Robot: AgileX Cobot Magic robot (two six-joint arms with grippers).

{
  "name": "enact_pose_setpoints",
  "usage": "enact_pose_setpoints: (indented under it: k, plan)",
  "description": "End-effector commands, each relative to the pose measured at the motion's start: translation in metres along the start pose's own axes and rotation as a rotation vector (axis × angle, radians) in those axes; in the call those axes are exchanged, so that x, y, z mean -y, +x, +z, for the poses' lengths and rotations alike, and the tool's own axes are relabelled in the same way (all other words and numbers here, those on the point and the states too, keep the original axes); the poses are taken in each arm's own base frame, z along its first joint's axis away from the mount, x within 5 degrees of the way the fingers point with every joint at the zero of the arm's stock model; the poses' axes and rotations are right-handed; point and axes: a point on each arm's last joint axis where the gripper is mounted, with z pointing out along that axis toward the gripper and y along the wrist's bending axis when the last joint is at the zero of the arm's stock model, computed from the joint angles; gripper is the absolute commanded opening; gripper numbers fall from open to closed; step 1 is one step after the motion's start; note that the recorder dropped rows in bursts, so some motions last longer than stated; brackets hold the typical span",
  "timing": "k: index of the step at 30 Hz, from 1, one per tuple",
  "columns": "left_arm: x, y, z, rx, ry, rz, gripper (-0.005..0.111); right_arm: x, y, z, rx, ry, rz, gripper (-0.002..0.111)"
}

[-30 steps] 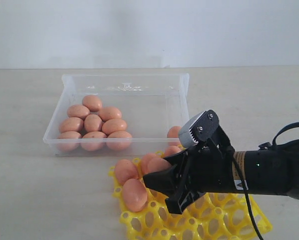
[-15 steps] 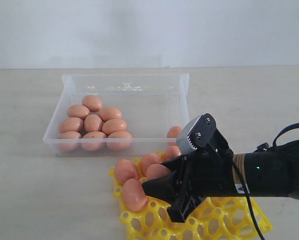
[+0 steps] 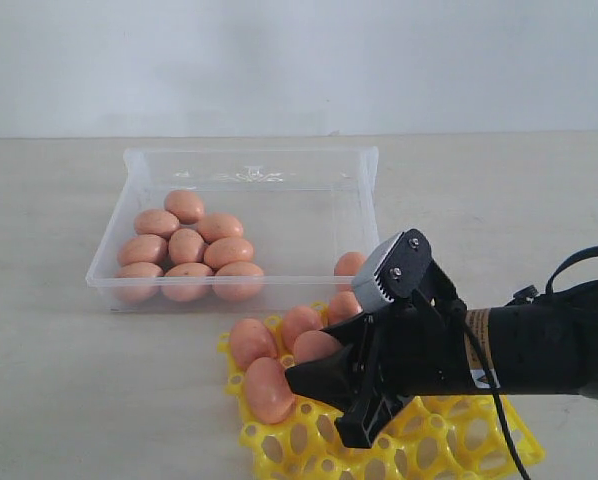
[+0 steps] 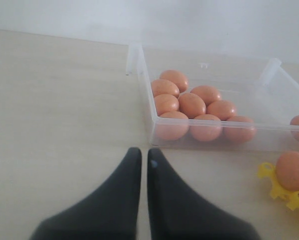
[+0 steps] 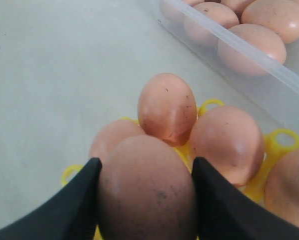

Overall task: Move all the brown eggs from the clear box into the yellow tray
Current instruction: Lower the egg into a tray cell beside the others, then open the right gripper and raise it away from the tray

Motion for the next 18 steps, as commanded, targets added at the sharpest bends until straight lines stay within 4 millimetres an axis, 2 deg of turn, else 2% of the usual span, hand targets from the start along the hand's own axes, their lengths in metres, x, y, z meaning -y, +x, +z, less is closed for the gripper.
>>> enact_pose_setpoints:
  k: [1,15,18]
  plan:
    - [-0.0002,0.0006,0.0007,0.001,0.000,0.008,0.004,0.0012,-0.0003,-0.0001,-0.003,0.005,-0.006,0.038]
    - [-0.0002,0.0006,0.0007,0.001,0.000,0.008,0.004,0.0024,0.0035,-0.0003,-0.045,0.017,-0.001,0.038]
    - [-0.0002,0.0006,0.0007,0.001,0.000,0.008,0.004,0.0018,0.0037,-0.0003,-0.048,0.011,-0.007,0.045]
